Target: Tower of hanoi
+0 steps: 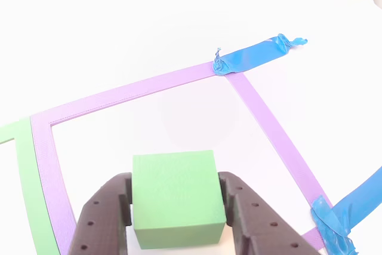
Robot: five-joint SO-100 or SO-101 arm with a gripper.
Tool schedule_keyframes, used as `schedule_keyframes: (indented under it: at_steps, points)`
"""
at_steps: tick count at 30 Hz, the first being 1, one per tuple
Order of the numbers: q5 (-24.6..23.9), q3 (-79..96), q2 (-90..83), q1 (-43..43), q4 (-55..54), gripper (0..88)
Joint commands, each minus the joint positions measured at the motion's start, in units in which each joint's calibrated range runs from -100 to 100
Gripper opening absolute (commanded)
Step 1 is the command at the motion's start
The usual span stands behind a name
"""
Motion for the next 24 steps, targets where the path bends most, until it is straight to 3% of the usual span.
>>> schedule_keyframes:
  at_steps: [1, 15, 19, 24]
  points:
    - [0.0, -1.94, -0.09, 0.84, -1.27, 15.2]
    - [0.0, -1.21, -5.98, 0.84, 1.48, 20.0]
    - [0.0, -1.3, -17.61, 0.84, 13.71, 19.1]
    - [0.0, -4.94, -32.71, 0.65, 35.17, 9.6]
